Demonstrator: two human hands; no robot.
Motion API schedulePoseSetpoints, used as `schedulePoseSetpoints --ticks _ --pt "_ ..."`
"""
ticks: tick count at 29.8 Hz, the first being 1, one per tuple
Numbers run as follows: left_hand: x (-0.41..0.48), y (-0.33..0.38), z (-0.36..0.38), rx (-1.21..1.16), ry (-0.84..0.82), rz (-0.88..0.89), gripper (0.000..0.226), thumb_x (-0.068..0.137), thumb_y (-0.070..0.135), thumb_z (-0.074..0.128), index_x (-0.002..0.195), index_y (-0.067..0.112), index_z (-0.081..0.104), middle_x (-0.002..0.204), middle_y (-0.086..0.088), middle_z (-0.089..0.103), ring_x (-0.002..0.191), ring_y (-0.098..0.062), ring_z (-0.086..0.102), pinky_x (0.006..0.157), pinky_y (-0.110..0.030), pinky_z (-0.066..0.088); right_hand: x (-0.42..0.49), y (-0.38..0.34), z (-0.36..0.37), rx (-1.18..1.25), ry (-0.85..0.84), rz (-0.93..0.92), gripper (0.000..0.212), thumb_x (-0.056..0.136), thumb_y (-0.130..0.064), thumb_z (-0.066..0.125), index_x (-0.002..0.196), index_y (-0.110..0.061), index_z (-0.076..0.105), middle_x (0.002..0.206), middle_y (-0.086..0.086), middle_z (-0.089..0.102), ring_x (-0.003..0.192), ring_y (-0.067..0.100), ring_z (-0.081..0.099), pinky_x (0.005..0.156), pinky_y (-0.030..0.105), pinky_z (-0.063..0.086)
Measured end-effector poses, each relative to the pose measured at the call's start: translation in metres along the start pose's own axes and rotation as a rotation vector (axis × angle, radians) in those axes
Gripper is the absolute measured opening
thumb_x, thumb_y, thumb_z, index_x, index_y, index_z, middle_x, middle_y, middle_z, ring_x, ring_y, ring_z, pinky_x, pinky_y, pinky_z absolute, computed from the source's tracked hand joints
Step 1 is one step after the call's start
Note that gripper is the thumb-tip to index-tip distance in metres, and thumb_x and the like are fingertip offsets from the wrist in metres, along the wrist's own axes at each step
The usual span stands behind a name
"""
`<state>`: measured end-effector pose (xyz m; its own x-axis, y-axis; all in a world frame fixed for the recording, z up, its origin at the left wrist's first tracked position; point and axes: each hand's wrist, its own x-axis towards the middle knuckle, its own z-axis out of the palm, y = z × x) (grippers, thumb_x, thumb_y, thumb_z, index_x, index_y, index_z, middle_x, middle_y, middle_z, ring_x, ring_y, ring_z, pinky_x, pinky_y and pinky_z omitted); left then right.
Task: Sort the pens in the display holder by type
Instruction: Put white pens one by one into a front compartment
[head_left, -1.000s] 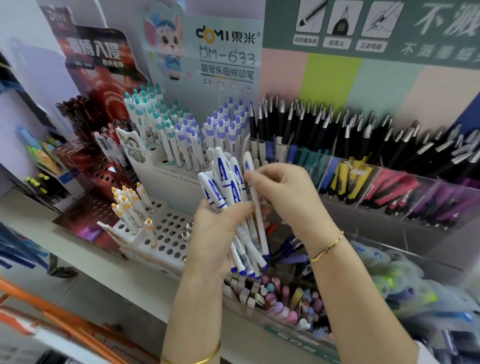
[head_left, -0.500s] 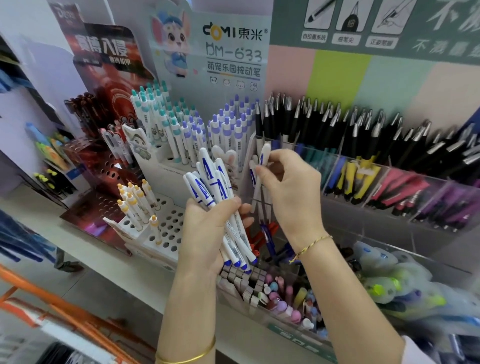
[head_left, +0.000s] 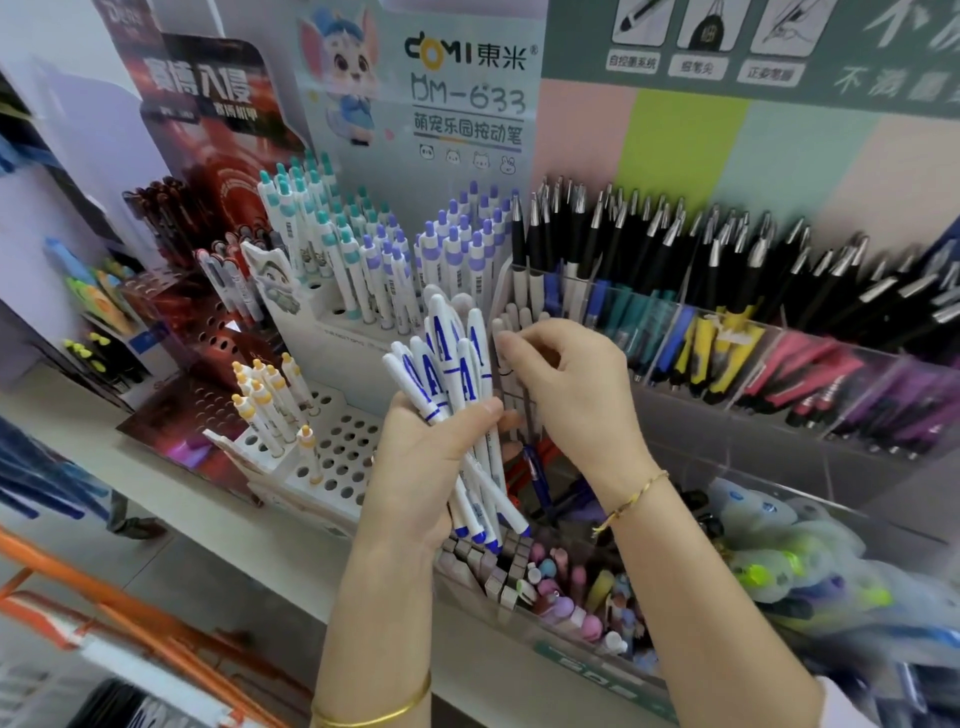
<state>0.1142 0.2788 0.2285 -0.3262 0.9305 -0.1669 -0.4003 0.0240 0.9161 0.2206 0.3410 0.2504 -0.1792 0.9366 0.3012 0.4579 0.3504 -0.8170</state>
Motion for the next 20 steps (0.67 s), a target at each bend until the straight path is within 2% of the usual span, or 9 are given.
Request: schedulePoseSetpoints --ticks 1,3,6,8,11,15,17,20 --pt "0.000 -0.001 0.001 0.013 -0.009 0.002 0.040 0.083 0.000 0.065 0.121 0.005 0.056 0.103 -0.016 0.070 0.095 -0.030 0.070 0.081 -0.042 0.056 -0.001 -0.003 -0.002 0.109 -0.096 0.051 0.024 0.092 -0.029 0.058 0.084 -0.009 0.068 0.073 0.000 0.066 0.065 0.007 0.062 0.057 0.015 0.050" --pt "0.000 -0.001 0.002 0.019 -0.038 0.012 0.038 0.084 0.001 0.064 0.121 0.004 0.057 0.102 -0.016 0.071 0.096 -0.030 0.069 0.083 -0.044 0.056 -0.002 -0.006 -0.005 0.254 -0.231 0.141 0.026 0.092 -0.028 0.058 0.085 -0.006 0.070 0.074 0.008 0.069 0.061 0.013 0.065 0.055 0.025 0.057" --pt "0.000 0.000 0.003 0.018 -0.060 0.006 0.039 0.085 0.002 0.063 0.123 0.004 0.056 0.103 -0.015 0.071 0.094 -0.027 0.070 0.080 -0.040 0.058 -0.001 -0.007 -0.010 0.337 -0.266 0.178 0.018 0.091 -0.021 0.060 0.087 -0.006 0.070 0.067 0.005 0.067 0.052 0.006 0.060 0.050 0.021 0.053" --pt "0.001 0.000 0.002 0.028 -0.047 0.000 0.039 0.085 0.004 0.064 0.123 0.004 0.056 0.103 -0.015 0.071 0.093 -0.026 0.070 0.080 -0.043 0.058 0.000 -0.007 -0.011 0.375 -0.193 0.164 0.014 0.090 -0.018 0.061 0.086 -0.007 0.069 0.059 -0.005 0.060 0.045 -0.001 0.053 0.045 0.014 0.044" --pt "0.002 -0.001 0.000 0.047 0.020 0.009 0.036 0.084 0.004 0.066 0.119 0.003 0.056 0.092 -0.012 0.070 0.081 -0.021 0.070 0.077 -0.048 0.058 0.005 -0.008 -0.014 0.449 0.073 0.121 0.014 0.093 -0.020 0.057 0.087 -0.010 0.065 0.065 -0.007 0.059 0.049 -0.002 0.052 0.047 0.012 0.039" --pt "0.002 0.000 -0.004 0.009 0.088 0.020 0.036 0.086 0.004 0.064 0.119 -0.004 0.054 0.084 -0.013 0.064 0.071 -0.018 0.068 0.059 -0.029 0.057 0.013 -0.007 -0.021 0.455 0.391 -0.036 0.009 0.094 -0.022 0.055 0.091 -0.015 0.060 0.079 0.003 0.063 0.065 0.012 0.058 0.056 0.020 0.045" --pt "0.002 0.000 -0.005 0.011 0.093 0.017 0.034 0.087 0.007 0.064 0.118 -0.005 0.057 0.078 -0.011 0.064 0.067 -0.017 0.065 0.053 -0.025 0.055 0.012 -0.005 -0.020 0.340 0.440 -0.104 0.008 0.094 -0.022 0.056 0.094 -0.014 0.059 0.080 -0.002 0.062 0.070 0.010 0.059 0.060 0.020 0.047" --pt "0.001 0.001 -0.002 0.007 0.058 0.031 0.031 0.086 0.007 0.064 0.114 -0.005 0.061 0.076 -0.008 0.066 0.066 -0.013 0.067 0.054 -0.024 0.054 0.007 0.000 -0.010 0.106 0.357 -0.146 0.006 0.092 -0.020 0.060 0.095 -0.016 0.062 0.080 -0.013 0.059 0.074 0.001 0.057 0.068 0.012 0.047"
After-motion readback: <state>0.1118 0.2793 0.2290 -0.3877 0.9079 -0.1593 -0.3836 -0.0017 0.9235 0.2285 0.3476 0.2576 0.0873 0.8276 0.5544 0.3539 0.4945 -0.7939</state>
